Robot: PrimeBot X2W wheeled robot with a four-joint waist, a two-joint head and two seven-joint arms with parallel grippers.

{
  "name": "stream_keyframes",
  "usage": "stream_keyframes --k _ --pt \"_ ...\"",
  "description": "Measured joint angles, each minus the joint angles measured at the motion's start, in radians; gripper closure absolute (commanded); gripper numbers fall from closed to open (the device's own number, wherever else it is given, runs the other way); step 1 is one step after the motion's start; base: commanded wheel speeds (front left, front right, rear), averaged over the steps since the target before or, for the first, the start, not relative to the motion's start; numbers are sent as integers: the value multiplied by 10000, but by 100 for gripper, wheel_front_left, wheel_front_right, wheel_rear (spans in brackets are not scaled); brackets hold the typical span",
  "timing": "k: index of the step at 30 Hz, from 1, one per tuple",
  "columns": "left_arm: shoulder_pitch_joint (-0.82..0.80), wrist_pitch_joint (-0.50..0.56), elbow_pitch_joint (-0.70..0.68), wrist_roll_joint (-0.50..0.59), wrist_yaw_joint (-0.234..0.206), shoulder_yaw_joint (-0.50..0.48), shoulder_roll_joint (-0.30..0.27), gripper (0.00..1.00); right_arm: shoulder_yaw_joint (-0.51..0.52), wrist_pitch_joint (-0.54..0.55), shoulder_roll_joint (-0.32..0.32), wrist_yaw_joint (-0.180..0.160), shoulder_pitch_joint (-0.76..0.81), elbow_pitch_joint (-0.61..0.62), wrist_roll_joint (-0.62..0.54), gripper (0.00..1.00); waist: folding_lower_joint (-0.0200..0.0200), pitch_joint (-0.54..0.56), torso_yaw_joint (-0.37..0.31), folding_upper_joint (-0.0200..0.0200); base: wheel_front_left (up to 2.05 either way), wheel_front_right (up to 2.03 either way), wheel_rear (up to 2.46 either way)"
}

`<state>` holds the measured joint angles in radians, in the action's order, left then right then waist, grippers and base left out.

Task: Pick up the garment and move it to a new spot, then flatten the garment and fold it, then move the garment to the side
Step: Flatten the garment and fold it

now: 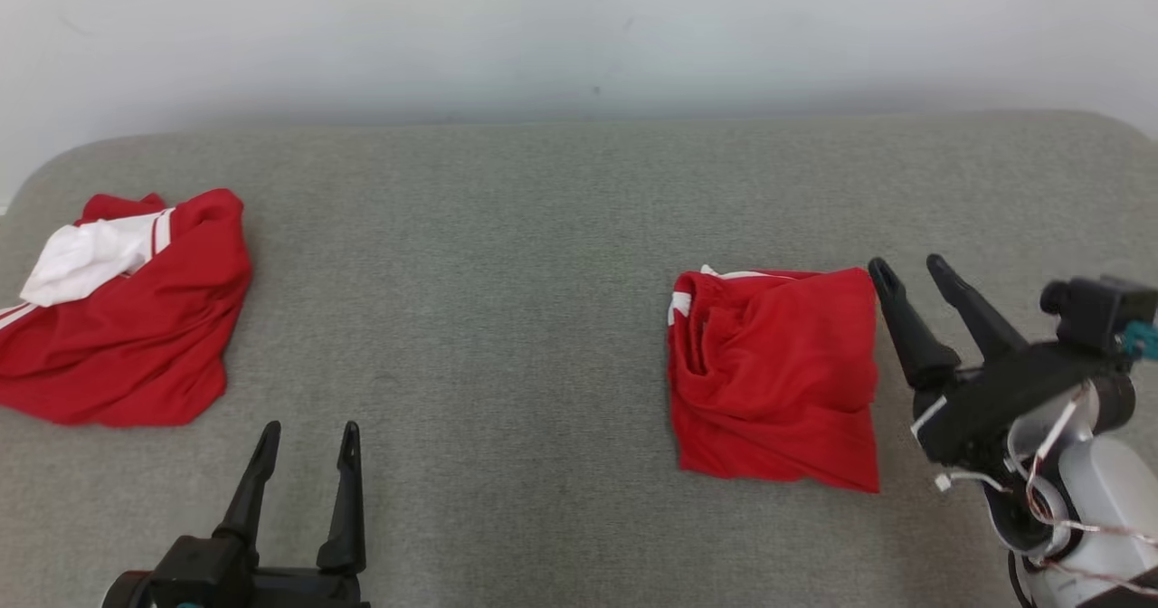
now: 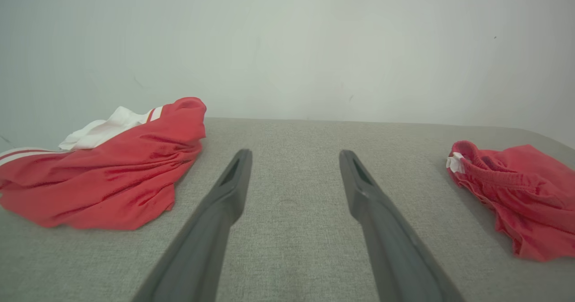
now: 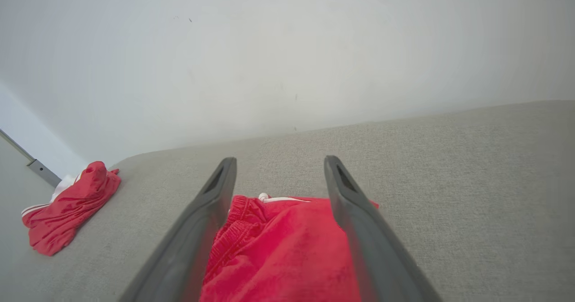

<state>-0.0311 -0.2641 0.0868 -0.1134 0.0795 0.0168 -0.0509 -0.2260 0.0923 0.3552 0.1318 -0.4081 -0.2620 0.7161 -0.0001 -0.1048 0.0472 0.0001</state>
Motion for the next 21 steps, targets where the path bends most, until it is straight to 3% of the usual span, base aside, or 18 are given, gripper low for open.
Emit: stream_keyframes --k 11,21 --pt "107 0 -121 169 0 -430 2 0 316 -2650 109 0 1698 913 -1093 0 0 89 -692 0 0 0 0" --pt "198 2 -130 222 59 -650 2 0 1198 -3450 -284 0 3173 1730 -1785 0 0 380 -903 -1 0 0 0"
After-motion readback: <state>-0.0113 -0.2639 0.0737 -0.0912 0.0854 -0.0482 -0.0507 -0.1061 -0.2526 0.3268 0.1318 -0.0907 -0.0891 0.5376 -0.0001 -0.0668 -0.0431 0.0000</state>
